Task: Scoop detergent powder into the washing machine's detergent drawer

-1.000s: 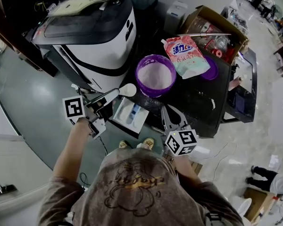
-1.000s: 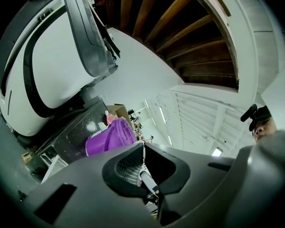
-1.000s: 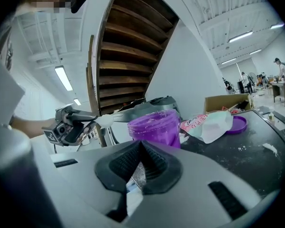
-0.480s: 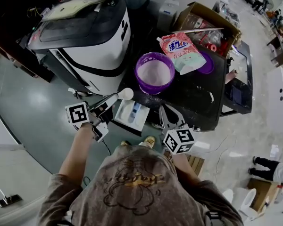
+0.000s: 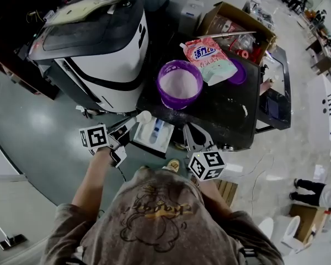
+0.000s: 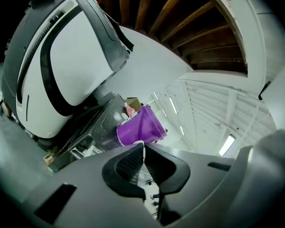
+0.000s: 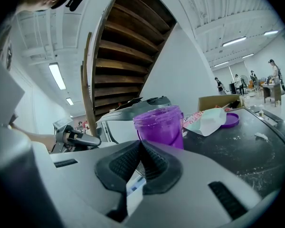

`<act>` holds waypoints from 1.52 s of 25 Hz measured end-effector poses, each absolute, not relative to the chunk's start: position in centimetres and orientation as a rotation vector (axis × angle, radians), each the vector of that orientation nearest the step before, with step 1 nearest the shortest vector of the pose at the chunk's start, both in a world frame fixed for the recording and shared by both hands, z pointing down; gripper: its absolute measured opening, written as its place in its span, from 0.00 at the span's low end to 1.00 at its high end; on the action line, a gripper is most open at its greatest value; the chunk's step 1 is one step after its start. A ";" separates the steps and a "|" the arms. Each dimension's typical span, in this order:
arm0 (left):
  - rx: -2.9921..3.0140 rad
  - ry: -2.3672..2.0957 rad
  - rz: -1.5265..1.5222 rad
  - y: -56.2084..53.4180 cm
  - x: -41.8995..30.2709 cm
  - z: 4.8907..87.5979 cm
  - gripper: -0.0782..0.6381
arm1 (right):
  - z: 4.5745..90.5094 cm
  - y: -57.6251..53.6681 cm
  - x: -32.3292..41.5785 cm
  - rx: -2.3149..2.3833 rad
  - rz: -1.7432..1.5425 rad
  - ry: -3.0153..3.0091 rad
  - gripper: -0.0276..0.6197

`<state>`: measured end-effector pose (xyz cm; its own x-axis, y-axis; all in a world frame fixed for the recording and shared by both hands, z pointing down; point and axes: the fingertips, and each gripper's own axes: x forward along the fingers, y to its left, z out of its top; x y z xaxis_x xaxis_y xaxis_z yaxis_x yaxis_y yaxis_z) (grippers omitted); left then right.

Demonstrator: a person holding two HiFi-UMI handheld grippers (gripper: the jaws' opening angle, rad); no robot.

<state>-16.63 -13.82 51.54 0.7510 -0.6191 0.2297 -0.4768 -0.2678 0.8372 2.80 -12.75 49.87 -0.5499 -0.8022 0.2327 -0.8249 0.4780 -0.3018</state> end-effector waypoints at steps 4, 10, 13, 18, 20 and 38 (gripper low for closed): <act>1.946 -0.864 -0.098 -13.5 -16.6 53.0 0.14 | 50.1 -12.3 2.9 1.475 0.598 -2.636 0.04; 1.968 -0.905 -0.002 -13.2 -16.5 54.9 0.14 | 50.3 -11.9 3.1 1.501 0.609 -2.613 0.04; 1.997 -0.961 0.078 -13.3 -16.8 55.8 0.14 | 50.4 -11.8 3.2 1.508 0.609 -2.604 0.04; 2.034 -0.967 0.183 -12.9 -16.2 57.1 0.14 | 50.6 -11.5 3.3 1.518 0.610 -2.594 0.04; 2.053 -0.998 0.244 -12.8 -16.4 57.7 0.14 | 50.7 -11.4 3.4 1.521 0.611 -2.591 0.04; 2.241 -1.050 0.591 -13.1 -15.1 59.2 0.14 | 50.9 -11.0 4.3 1.559 0.617 -2.562 0.04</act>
<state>-15.09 -13.10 59.23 0.5903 -0.5337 0.6056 -0.7947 -0.5158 0.3201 4.35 -11.02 50.94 -0.4791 -0.8346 0.2719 -0.8668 0.4011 -0.2963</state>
